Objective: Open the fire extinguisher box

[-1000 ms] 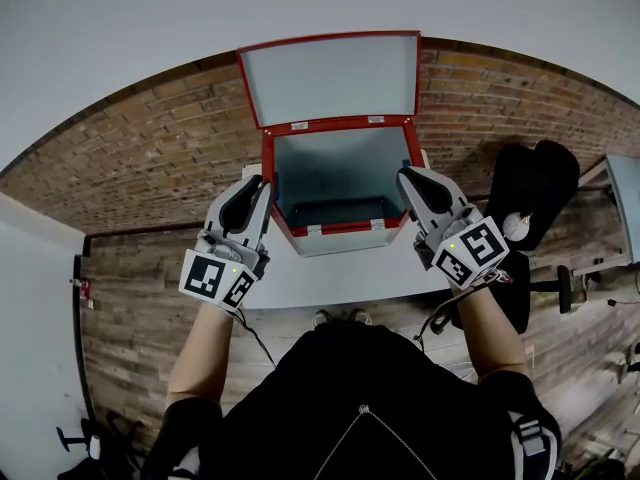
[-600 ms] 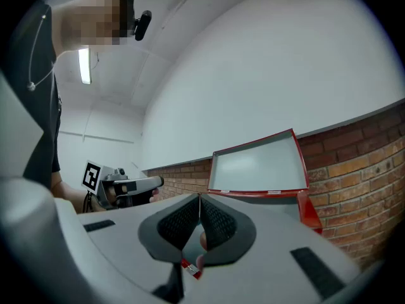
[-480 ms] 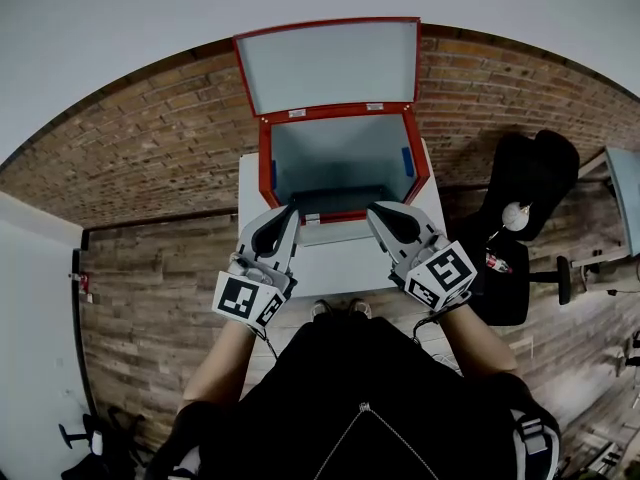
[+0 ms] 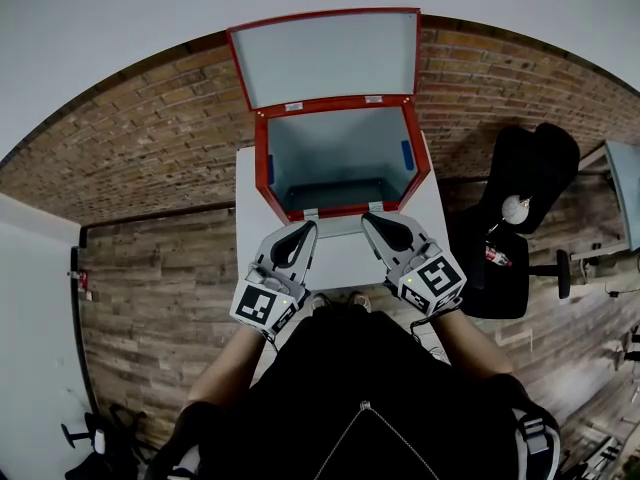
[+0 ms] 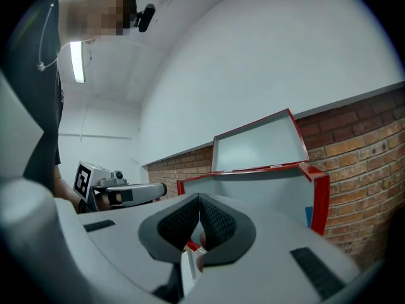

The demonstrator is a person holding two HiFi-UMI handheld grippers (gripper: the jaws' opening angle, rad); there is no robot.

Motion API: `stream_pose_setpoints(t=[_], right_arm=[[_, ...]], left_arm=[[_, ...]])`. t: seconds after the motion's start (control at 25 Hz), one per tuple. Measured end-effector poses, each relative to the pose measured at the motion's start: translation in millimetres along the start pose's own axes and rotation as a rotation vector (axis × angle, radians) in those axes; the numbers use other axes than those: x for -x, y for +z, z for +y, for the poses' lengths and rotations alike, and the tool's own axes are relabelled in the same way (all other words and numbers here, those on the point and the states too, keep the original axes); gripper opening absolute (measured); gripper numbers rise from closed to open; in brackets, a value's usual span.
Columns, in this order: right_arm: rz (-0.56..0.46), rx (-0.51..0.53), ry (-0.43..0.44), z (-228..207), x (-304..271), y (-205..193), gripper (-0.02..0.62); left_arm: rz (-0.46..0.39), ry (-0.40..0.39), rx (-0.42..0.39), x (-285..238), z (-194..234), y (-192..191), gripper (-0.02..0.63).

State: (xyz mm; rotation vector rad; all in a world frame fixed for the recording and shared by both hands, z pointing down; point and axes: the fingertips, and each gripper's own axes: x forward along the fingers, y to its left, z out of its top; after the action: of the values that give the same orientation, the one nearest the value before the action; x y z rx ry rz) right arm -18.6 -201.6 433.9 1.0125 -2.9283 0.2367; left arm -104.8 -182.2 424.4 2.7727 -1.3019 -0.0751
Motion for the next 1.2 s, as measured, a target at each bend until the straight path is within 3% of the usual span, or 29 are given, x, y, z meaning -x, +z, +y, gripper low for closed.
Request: stream_pose_setpoints(t=[0.36, 0.64, 1.2], right_arm=[[0.018, 0.013, 0.011, 6, -1, -11, 0.020], [0.025, 0.004, 0.001, 2, -2, -14, 0.020], [0.038, -0.005, 0.005, 4, -5, -20, 0.020]], left_arm=[[0.046, -0.040, 0.026, -6, -17, -22, 0.048], [0.025, -0.072, 0.021, -11, -25, -22, 0.048], [0.043, -0.066, 0.027, -12, -22, -27, 0.048]])
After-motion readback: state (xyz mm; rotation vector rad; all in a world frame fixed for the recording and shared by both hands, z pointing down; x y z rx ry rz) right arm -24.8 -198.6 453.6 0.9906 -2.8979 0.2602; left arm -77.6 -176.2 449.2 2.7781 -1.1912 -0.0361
